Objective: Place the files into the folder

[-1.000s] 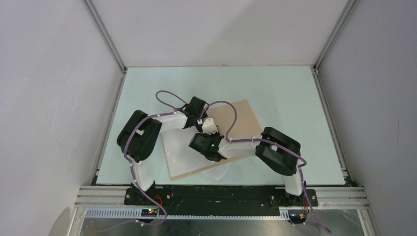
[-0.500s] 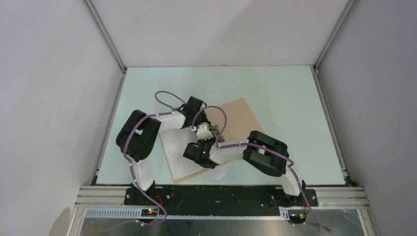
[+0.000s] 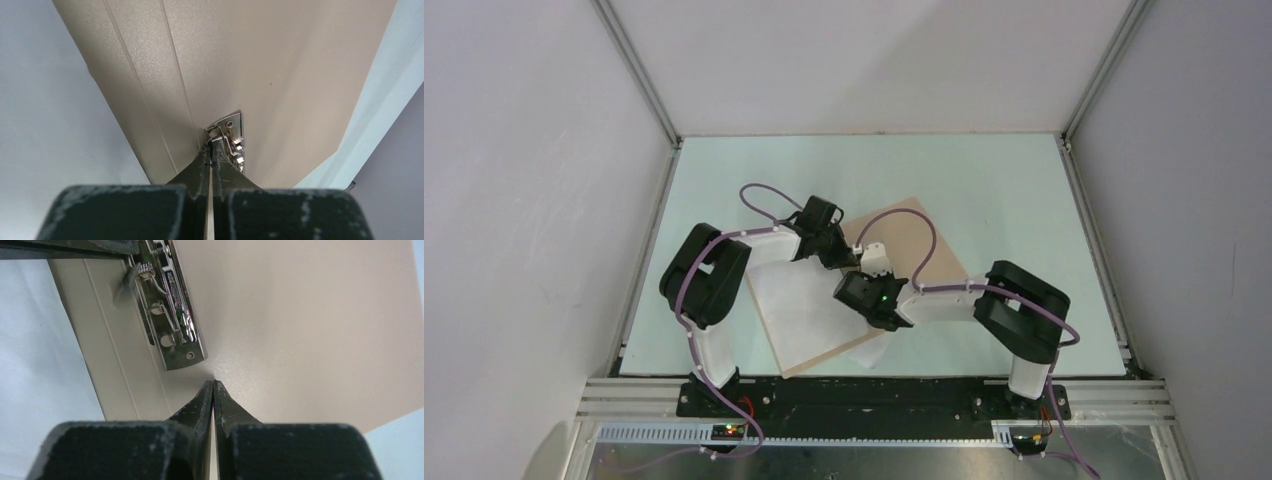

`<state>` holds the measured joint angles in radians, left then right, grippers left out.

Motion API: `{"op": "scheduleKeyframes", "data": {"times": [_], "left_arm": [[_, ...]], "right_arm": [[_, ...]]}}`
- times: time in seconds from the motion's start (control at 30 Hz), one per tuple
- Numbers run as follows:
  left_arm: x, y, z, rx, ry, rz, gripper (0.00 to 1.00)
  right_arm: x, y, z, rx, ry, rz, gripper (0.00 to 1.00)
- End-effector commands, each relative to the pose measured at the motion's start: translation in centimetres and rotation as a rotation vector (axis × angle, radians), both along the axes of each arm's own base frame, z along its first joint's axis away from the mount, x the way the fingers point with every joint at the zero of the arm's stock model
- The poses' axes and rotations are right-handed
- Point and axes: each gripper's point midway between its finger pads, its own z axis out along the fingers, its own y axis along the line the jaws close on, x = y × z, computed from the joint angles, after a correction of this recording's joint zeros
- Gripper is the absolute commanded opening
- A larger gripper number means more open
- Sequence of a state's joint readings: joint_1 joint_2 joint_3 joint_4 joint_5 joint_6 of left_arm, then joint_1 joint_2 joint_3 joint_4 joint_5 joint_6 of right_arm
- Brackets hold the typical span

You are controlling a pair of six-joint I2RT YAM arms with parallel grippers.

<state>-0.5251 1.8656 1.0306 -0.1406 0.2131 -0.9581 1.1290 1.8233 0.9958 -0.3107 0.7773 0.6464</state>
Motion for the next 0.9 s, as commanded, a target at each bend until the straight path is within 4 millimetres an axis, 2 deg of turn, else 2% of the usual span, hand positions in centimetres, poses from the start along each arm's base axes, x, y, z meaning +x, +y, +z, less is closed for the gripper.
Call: {"op": "scheduleKeyframes", "data": {"times": [0.0, 0.2, 0.33, 0.43, 0.57, 0.77, 0.87], "left_arm": [[-6.1, 6.5, -5.8, 0.293, 0.22, -0.039, 0.0], [-5.4, 5.6, -4.8, 0.276, 0.184, -0.056, 0.0], [-4.1, 3.7, -3.1, 0.241, 0.12, -0.119, 0.0], [-3.5, 2.1, -2.4, 0.214, 0.101, -0.175, 0.0], [-2.5, 0.2, -1.2, 0.2, 0.066, -0.212, 0.0], [-1.0, -1.6, 0.1, 0.185, 0.041, -0.236, 0.0], [-0.6, -1.8, 0.4, 0.189, 0.036, -0.239, 0.0]], "right_arm": [[-2.4, -1.1, -2.7, 0.032, 0.23, 0.068, 0.1], [-0.8, 1.3, 1.8, 0.292, 0.26, 0.11, 0.24], [0.2, 2.6, 3.8, 0.447, 0.298, 0.145, 0.26], [0.9, 3.0, 4.8, 0.534, 0.321, 0.155, 0.26], [0.8, 3.6, 5.7, 0.604, 0.352, 0.183, 0.26], [0.3, 5.1, 6.2, 0.687, 0.399, 0.222, 0.25], [0.6, 5.7, 6.2, 0.734, 0.419, 0.217, 0.25]]}}
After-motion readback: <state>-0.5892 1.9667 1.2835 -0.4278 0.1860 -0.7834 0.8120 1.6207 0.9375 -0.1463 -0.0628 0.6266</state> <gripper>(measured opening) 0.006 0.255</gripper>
